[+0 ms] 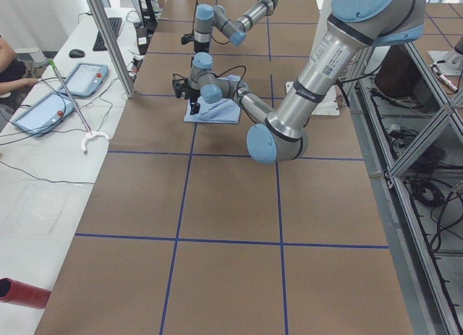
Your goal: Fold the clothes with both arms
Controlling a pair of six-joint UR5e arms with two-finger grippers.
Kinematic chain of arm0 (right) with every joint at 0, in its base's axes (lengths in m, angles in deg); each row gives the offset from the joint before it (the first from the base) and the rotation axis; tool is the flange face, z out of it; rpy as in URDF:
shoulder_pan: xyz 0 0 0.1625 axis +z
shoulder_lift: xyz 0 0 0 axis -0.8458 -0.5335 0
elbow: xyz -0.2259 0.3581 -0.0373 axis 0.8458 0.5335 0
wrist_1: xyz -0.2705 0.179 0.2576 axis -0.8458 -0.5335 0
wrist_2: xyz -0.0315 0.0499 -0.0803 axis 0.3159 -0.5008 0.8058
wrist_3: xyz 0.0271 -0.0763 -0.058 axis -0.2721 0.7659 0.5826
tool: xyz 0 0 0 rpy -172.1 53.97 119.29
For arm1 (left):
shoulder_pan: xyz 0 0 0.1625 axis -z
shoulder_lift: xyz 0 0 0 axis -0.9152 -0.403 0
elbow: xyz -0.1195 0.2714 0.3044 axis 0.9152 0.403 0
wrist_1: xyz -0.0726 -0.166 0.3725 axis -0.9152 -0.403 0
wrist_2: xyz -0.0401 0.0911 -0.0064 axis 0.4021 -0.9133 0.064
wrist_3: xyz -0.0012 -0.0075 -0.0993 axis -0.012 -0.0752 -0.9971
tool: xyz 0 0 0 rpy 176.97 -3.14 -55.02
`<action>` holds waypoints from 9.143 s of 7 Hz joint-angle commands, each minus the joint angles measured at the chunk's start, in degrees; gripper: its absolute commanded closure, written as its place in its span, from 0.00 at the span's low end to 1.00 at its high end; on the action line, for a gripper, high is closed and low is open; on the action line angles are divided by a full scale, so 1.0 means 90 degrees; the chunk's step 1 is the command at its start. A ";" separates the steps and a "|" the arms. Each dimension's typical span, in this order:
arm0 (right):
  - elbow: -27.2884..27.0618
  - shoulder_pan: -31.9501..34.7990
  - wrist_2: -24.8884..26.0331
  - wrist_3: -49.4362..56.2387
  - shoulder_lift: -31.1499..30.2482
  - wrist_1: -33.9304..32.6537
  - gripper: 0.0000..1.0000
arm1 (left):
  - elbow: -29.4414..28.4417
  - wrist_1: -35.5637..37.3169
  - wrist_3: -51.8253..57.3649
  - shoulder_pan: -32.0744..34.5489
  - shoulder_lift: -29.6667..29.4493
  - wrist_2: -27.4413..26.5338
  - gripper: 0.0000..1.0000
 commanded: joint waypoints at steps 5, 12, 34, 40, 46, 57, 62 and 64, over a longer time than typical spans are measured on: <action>-0.0916 -0.1906 0.2107 0.3052 0.0007 -0.1804 0.12 | 0.0566 0.0012 0.0060 0.0047 0.0482 0.0078 0.00; -0.1463 -0.2287 0.2518 0.3701 -0.0393 -0.1912 0.72 | 0.0586 0.0003 0.0060 0.0047 0.0492 0.0097 0.00; 0.0050 0.0012 0.1540 0.4685 -0.0053 -0.0915 0.00 | 0.0760 0.0032 0.0244 0.0231 0.0492 0.0213 0.00; -0.0144 0.3888 -0.1981 0.9647 -0.1559 -0.2768 0.00 | 0.1319 0.2228 0.7804 0.3586 0.1700 0.1726 0.00; -0.0995 0.4871 -0.2736 0.9930 -0.3333 -0.3476 0.00 | 0.0718 0.2161 1.1417 0.5154 0.3851 0.2929 0.00; -0.2069 0.5525 -0.3263 0.8643 -0.5814 -0.1482 0.00 | 0.0527 0.2122 1.0734 0.5144 0.3979 0.2656 0.00; -0.2098 0.5428 -0.3166 0.8653 -0.5794 -0.1570 0.00 | 0.0488 0.2132 1.0744 0.5135 0.3940 0.2675 0.00; -0.2098 0.5437 -0.3059 0.8663 -0.5794 -0.1570 0.00 | 0.0517 0.2141 1.0744 0.5144 0.3920 0.2685 0.00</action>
